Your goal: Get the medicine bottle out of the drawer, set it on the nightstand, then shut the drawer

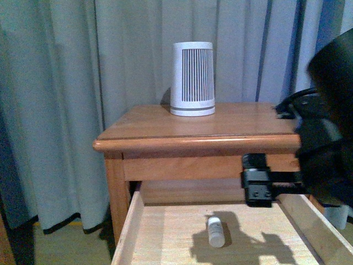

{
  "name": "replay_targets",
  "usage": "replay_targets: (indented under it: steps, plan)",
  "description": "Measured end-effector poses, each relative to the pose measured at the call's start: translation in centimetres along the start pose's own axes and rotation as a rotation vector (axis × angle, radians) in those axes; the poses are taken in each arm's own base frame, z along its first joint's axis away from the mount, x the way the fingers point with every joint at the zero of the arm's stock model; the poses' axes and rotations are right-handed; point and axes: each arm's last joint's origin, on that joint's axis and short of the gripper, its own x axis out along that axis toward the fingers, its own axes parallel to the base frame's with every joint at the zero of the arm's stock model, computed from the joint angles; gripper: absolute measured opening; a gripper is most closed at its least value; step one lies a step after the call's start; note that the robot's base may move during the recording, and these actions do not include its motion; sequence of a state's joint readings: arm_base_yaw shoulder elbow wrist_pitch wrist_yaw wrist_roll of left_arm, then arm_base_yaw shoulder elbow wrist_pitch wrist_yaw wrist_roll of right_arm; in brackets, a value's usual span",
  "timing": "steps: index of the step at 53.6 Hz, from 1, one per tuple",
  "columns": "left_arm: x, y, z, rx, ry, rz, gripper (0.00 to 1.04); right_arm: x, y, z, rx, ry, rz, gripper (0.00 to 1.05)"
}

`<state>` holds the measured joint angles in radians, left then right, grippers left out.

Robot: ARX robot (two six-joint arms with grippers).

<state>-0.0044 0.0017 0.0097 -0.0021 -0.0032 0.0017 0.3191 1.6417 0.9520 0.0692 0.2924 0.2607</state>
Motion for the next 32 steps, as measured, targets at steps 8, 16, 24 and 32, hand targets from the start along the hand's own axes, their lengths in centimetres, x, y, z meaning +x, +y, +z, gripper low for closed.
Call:
replay_targets:
  steps: [8,16,24,32]
  plan:
    - [0.0,0.0,0.0,0.0,0.0,0.0,0.98,3.8,2.5,-0.7,-0.024,0.054,0.001,0.98]
    - [0.0,0.0,0.0,0.0,0.0,0.0,0.98,6.7,3.9,-1.9,-0.031,0.088,-0.011,0.98]
    - [0.0,0.0,0.0,0.0,0.0,0.0,0.98,9.6,4.6,-3.1,-0.036,0.111,-0.032,0.98]
    - [0.0,0.0,0.0,0.0,0.0,0.0,0.98,11.9,5.4,-3.9,-0.035,0.129,-0.038,0.98]
